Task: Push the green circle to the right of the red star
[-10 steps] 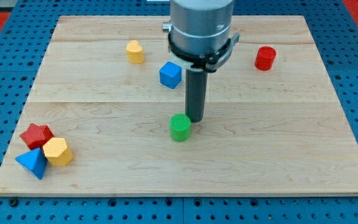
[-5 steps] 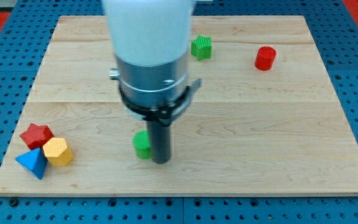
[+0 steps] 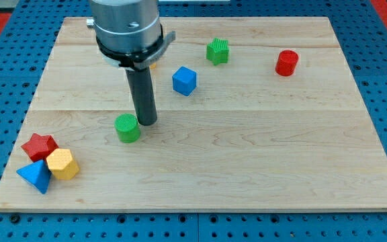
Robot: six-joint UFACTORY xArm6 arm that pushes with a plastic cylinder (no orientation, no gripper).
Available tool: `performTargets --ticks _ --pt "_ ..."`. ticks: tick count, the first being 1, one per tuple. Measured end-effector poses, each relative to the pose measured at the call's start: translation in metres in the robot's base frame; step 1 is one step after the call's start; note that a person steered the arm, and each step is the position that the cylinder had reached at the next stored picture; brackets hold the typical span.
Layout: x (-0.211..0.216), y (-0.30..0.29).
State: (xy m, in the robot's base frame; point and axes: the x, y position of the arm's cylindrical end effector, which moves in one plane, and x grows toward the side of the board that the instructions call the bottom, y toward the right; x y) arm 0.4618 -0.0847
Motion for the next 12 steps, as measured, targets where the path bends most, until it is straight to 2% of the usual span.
performTargets --ticks 3,5,6,7,10,11,12 --pt "0.039 -0.073" --pt "0.052 0.002" --pt "0.069 -0.020" --pt "0.069 -0.045" --pt "0.070 -0.075" --pt "0.064 0.014" --pt "0.039 0.098"
